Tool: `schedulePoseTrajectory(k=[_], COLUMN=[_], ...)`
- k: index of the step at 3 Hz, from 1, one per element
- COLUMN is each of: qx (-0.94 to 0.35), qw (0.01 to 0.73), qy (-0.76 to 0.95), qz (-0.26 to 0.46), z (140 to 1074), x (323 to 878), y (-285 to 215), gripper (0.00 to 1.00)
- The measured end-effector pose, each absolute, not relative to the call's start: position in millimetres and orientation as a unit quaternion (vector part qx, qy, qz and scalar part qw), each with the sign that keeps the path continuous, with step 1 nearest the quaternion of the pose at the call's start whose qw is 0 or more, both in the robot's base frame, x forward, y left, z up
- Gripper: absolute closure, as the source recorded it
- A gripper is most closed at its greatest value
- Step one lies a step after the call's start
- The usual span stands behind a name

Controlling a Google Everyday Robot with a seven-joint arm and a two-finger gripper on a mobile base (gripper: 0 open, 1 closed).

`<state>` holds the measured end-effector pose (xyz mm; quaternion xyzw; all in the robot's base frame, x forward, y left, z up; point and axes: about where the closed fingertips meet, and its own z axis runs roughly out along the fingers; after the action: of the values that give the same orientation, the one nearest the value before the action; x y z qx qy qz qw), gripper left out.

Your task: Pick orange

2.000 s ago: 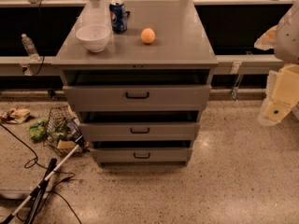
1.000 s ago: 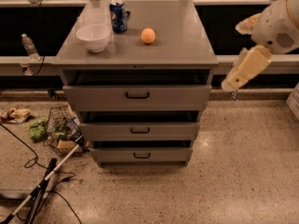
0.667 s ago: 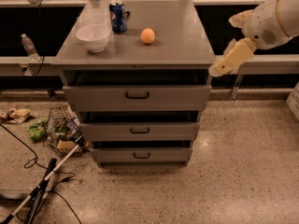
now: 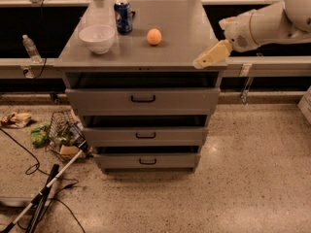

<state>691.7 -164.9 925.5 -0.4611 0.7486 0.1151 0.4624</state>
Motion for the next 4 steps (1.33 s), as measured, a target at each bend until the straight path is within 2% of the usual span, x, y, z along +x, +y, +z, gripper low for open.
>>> schedulePoseTrajectory(k=[1,2,4], qx=[-0.465,-0.457,-0.417], qw=[0.463,0.483,0.524], qy=[0.745,0.733,0.726], qz=[0.12,0.14,0.155], z=[927.9,924.3,915.5], x=[687.4,708.4,781.6], y=[-162.7,-138.8,-86.9], gripper=[0.0,0.0,0.0])
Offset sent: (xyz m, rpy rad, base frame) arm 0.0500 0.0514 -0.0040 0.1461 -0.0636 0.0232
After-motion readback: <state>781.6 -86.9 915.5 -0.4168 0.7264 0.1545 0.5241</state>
